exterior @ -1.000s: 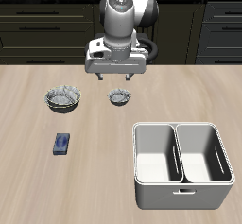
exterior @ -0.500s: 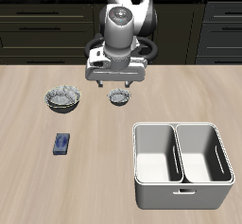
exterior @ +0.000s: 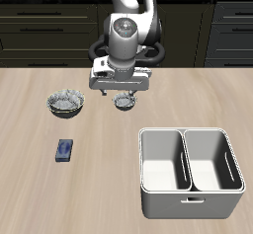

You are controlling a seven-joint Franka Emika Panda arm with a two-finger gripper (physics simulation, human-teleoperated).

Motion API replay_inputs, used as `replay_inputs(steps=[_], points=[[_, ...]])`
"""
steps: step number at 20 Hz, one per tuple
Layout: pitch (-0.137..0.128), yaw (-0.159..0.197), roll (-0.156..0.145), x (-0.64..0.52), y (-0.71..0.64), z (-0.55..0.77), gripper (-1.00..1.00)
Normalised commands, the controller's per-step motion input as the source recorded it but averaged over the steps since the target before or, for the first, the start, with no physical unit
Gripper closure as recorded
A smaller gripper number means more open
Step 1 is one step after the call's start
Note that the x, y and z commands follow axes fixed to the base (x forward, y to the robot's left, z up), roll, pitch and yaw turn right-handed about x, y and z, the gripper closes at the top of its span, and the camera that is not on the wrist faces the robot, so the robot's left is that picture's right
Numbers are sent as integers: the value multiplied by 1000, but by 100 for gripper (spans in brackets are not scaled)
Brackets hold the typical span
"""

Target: Stack the middle-sized bowl on the largest bowl and stack the smallest bowl on the middle-sized bowl

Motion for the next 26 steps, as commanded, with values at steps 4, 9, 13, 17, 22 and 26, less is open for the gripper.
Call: replay_inputs(steps=[4, 9, 13, 17, 22, 26], points=[[41, -12, -3, -132, -90, -263, -100], [43, 14, 17, -75, 61, -300, -100], [22, -18, 47, -74, 70, -235, 100], [10, -30, -7, -41, -91, -55, 100], [-5, -18, 0, -8, -78, 93, 100], [-20, 8, 5, 83, 10, 188, 100]])
